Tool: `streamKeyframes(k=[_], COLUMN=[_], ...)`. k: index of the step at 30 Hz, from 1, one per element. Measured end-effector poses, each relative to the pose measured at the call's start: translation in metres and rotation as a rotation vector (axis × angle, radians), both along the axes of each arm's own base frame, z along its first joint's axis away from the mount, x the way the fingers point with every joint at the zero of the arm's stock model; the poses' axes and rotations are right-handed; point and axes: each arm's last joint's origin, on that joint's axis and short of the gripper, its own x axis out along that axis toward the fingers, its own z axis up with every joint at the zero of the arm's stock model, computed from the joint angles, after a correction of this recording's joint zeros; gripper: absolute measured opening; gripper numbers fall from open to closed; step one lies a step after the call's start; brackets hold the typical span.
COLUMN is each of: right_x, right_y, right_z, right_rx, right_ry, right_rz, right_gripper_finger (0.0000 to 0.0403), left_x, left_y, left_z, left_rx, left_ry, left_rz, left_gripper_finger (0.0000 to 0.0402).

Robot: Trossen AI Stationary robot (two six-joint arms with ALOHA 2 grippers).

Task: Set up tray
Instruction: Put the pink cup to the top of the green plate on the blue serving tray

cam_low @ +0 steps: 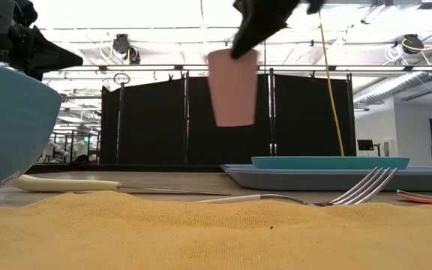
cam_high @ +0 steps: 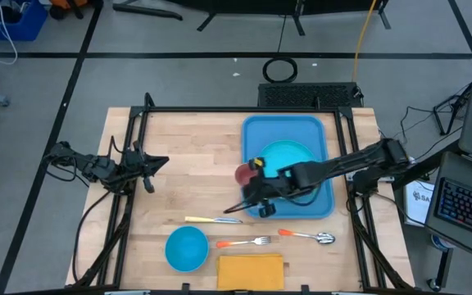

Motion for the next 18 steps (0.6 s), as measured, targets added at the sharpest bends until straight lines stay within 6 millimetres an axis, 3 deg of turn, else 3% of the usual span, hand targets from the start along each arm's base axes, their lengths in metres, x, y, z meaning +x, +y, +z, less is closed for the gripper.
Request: streamKeyframes(k=[10,18], right_x=[-0.079,-0.127], right_y=[-0.002,0.005], right_z=[0.0,0.0], right_rx=[0.116,0.148], right_ry=[-0.092,-0.007], right_rz=[-0.194,-0.345], right_gripper_finger=[0.0,0.0], left_x=[0.0,0.0], left_y=[0.0,0.001], left_z=[0.0,0.001], left_rx=[0.0,0.009], left_ry=[-0.004,-0.002], left_rz=[0.004,0.03], left_gripper_finger=[0.0024,0.0024])
